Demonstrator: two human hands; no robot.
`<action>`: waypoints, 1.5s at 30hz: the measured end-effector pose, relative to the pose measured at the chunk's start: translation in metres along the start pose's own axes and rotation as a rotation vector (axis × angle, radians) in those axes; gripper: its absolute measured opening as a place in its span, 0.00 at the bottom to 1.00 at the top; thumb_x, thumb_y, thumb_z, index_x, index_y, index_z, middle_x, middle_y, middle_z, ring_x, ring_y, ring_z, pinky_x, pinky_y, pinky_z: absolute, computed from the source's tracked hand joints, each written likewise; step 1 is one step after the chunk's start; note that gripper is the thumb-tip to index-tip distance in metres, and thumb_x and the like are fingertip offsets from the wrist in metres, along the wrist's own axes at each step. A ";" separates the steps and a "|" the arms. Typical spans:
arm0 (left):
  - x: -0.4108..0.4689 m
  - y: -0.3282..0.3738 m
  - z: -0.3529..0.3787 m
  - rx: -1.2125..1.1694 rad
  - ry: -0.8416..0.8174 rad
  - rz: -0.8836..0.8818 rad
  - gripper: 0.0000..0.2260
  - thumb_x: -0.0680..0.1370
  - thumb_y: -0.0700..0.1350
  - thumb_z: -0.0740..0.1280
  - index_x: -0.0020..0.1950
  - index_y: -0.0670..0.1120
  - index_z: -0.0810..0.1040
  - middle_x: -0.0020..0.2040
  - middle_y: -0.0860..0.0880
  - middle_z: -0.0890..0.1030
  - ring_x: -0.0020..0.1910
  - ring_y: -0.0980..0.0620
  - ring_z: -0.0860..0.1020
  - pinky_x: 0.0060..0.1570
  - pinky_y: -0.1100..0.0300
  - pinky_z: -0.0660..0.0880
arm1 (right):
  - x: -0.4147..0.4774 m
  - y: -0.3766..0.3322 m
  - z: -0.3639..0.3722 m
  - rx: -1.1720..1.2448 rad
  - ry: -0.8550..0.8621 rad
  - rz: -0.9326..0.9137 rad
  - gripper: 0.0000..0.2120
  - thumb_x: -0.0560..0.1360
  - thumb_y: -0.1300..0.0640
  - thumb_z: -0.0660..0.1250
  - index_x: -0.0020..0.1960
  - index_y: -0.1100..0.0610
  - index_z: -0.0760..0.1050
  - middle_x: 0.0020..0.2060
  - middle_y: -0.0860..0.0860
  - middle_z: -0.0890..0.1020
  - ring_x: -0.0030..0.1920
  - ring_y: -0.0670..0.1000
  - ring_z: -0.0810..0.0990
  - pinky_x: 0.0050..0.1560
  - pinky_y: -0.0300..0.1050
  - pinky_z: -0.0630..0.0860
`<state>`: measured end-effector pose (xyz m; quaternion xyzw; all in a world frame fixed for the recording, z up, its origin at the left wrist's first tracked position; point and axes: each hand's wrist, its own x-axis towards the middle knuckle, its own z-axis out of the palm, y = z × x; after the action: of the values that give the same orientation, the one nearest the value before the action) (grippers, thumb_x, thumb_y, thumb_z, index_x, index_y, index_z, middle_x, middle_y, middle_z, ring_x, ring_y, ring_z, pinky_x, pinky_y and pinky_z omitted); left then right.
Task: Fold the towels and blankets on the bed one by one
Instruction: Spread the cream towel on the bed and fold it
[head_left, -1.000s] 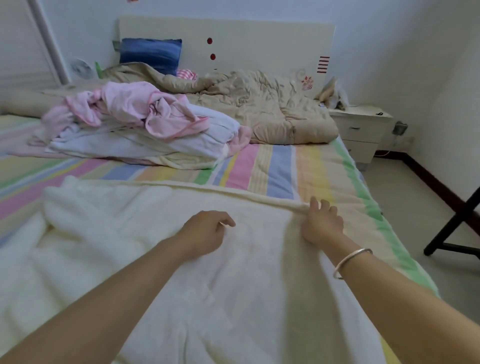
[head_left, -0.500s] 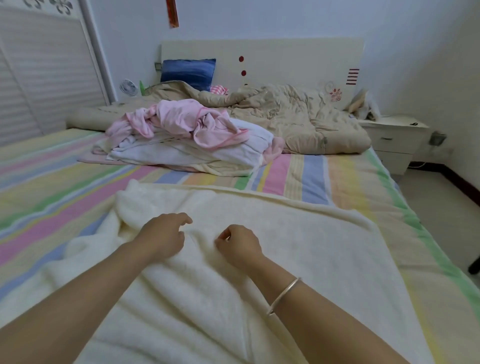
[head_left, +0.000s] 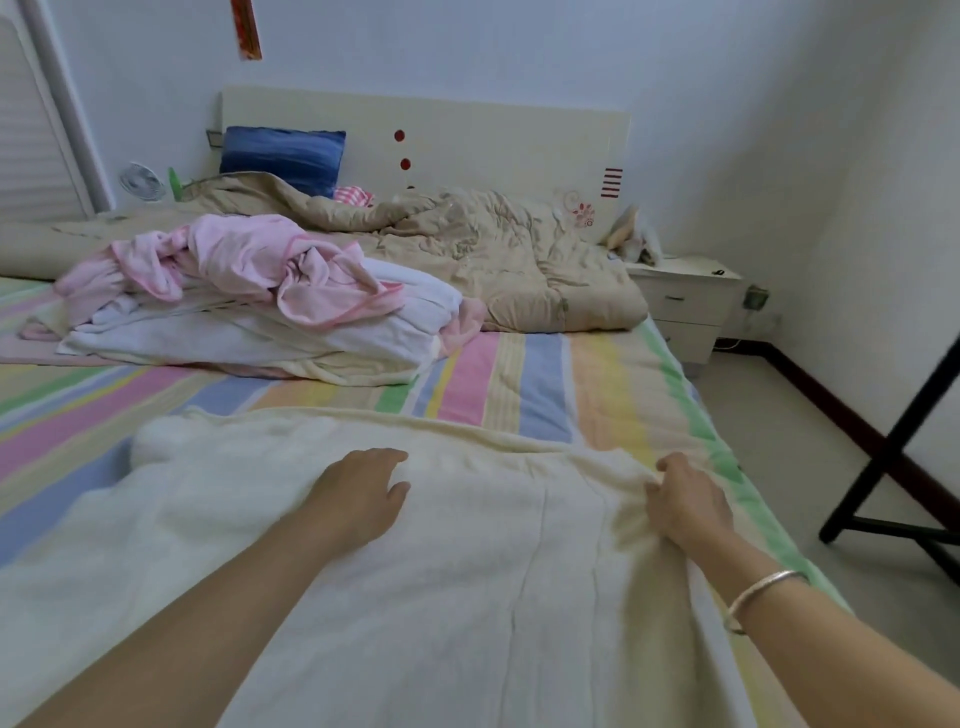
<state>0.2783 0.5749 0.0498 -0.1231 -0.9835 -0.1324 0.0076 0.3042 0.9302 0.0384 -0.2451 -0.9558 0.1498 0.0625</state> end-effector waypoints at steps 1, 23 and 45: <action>0.010 0.005 0.007 0.001 -0.010 0.004 0.21 0.83 0.53 0.56 0.76 0.52 0.62 0.75 0.53 0.66 0.73 0.51 0.64 0.70 0.58 0.61 | 0.005 0.001 0.005 -0.001 -0.072 0.004 0.15 0.77 0.55 0.60 0.63 0.54 0.69 0.59 0.55 0.77 0.57 0.59 0.76 0.50 0.46 0.72; 0.134 0.008 0.046 -0.011 0.268 -0.037 0.02 0.77 0.48 0.67 0.45 0.53 0.78 0.52 0.55 0.79 0.52 0.49 0.78 0.45 0.58 0.71 | 0.081 -0.002 0.038 0.288 -0.037 0.133 0.13 0.74 0.45 0.64 0.40 0.54 0.77 0.41 0.52 0.81 0.46 0.56 0.78 0.43 0.45 0.73; 0.179 0.039 0.051 0.019 0.455 -0.025 0.04 0.79 0.43 0.66 0.50 0.45 0.78 0.49 0.43 0.77 0.49 0.40 0.77 0.42 0.51 0.71 | 0.104 0.003 0.000 1.112 -0.327 0.409 0.15 0.72 0.56 0.74 0.52 0.65 0.76 0.45 0.58 0.81 0.44 0.57 0.80 0.51 0.53 0.79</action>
<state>0.1148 0.6681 0.0195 -0.0777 -0.9591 -0.1477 0.2287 0.2149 0.9827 0.0422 -0.3282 -0.6654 0.6704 0.0034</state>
